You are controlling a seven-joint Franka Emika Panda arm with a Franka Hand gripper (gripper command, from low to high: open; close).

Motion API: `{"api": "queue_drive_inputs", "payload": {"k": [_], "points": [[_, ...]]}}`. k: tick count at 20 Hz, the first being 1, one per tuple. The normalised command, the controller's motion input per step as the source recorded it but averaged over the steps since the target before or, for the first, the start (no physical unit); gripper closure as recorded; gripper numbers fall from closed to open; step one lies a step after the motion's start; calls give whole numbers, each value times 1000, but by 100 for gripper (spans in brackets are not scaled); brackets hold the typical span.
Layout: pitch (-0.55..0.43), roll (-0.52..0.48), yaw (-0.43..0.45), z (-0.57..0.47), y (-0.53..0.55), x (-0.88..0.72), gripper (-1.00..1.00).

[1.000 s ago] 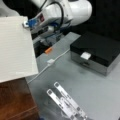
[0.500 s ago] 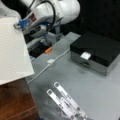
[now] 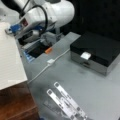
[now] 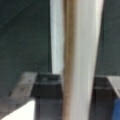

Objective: Turn off the lamps. Pick up the book. Place the book on the shelf position.

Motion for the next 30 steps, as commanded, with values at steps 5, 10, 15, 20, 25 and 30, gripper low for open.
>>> {"api": "queue_drive_inputs", "payload": {"k": [5,10,15,20,25,30], "points": [[-65,-159,252,-68,-128,-216,100],[-79,-120,231,-59,-116,-192,100],[-106,-50,206,-159,-139,-157,100],[-108,-35,175,-157,-141,-155,100],[-111,-4,116,-129,-124,-150,100],[-114,50,12,-151,-99,-162,-100]]}}
